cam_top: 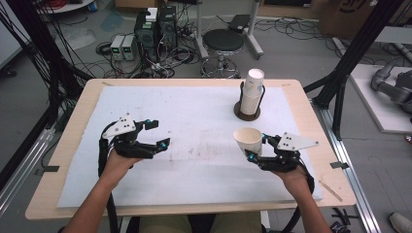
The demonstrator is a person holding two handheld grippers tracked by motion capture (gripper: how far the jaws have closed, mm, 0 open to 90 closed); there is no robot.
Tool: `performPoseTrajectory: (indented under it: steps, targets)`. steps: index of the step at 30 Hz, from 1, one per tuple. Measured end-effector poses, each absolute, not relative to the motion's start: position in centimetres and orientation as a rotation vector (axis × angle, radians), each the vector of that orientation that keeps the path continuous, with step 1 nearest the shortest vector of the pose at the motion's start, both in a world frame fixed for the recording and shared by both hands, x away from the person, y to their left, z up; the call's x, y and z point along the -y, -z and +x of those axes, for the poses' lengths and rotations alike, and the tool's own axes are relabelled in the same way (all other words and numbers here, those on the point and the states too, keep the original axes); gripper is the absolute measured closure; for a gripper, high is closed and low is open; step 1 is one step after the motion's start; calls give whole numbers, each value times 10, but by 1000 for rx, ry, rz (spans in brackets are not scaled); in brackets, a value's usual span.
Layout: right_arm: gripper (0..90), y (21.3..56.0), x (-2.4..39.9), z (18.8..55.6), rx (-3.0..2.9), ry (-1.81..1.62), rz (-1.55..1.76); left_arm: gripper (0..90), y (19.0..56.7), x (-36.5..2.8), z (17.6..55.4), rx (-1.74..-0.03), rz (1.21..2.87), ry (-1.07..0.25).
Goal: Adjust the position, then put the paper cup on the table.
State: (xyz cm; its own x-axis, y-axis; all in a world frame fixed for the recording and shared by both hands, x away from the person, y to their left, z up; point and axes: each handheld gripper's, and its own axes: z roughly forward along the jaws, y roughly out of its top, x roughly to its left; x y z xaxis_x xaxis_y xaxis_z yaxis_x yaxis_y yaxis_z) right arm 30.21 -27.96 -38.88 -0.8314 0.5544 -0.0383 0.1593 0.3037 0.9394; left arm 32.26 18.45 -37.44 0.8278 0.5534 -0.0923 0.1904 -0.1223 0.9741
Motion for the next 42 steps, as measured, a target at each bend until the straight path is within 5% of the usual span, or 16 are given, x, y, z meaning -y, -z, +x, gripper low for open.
performPoseTrajectory:
  steps: [18,42]
  targets:
    - [384,388,285,304,-2159,-1581,676,184,384,-201,317,-623,1656,-365]
    - [380,407,222,347,-2065,-1690,744,185,411,-233,304,-694,1610,-422]
